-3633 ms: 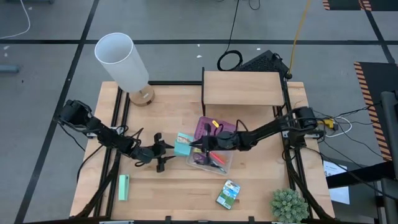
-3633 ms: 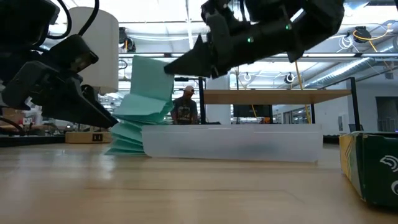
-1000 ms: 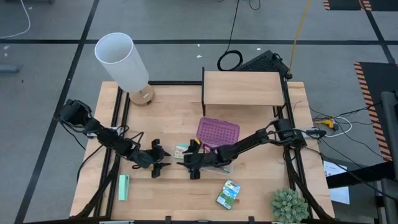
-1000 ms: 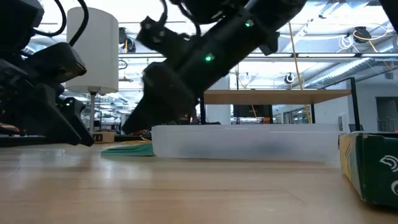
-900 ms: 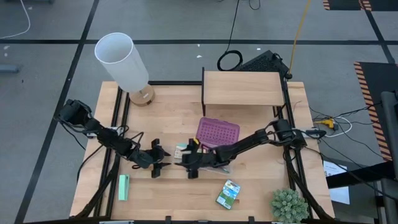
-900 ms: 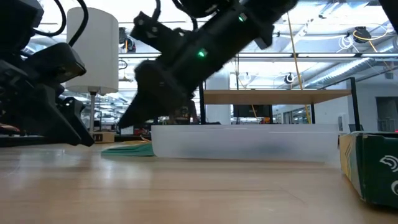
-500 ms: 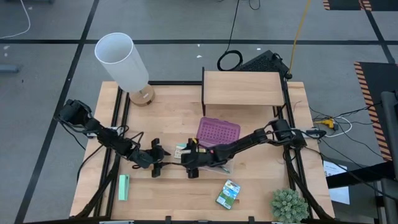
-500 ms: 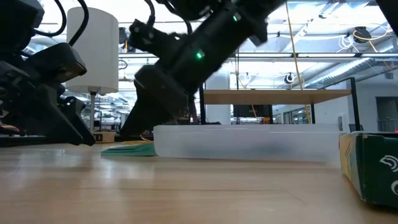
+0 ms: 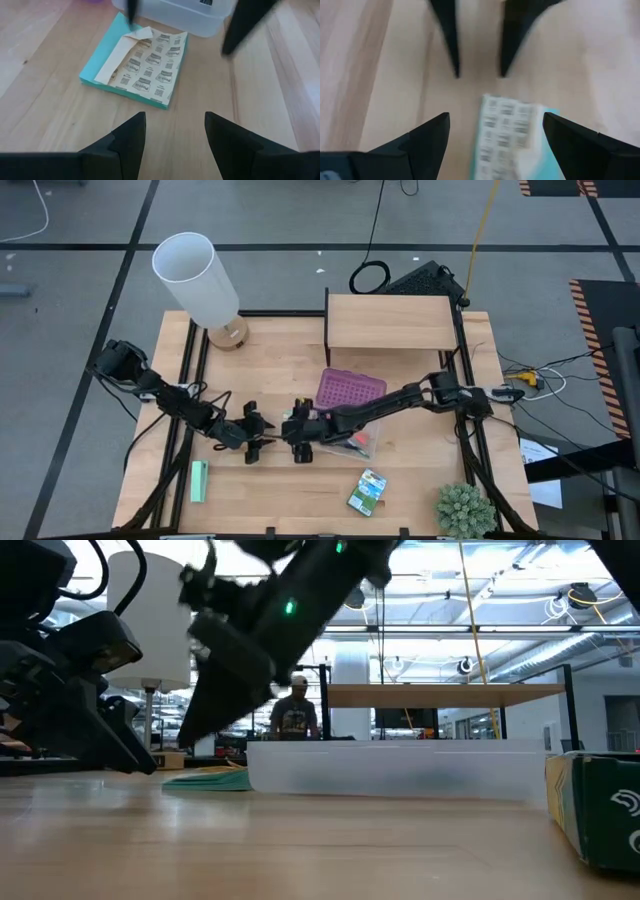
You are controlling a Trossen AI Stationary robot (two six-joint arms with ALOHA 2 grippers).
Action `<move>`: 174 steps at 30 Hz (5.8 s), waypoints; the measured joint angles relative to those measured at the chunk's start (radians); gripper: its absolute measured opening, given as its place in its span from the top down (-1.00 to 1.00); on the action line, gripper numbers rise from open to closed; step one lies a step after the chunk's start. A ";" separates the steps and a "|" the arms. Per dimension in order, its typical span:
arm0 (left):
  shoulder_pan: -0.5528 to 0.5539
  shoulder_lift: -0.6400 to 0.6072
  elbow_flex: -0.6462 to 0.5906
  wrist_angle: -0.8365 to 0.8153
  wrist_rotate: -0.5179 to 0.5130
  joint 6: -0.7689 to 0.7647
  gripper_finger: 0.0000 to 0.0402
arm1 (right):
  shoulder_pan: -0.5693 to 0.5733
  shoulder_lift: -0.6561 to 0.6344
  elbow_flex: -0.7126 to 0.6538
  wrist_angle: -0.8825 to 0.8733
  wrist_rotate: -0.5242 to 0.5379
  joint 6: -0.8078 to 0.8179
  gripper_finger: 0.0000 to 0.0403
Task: Pack school essentials
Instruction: Put the blue sticky notes into the purple supply box
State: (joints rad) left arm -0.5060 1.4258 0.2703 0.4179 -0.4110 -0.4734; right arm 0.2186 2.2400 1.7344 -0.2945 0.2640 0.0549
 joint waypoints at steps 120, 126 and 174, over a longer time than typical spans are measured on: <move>0.099 0.300 0.461 -0.371 -0.005 0.383 0.86 | 0.095 -0.835 -0.863 0.433 0.181 0.064 0.32; 0.099 0.300 0.461 -0.370 0.011 0.382 0.96 | 0.095 -0.835 -0.863 0.442 0.181 0.064 0.32; 0.122 0.049 0.460 -0.494 -0.116 0.387 1.00 | -0.001 -0.327 -0.594 0.591 0.054 0.025 -0.04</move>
State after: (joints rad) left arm -0.3843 1.4750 0.7303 -0.0760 -0.5274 -0.0868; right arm 0.2179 1.9127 1.1406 0.2968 0.3175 0.0798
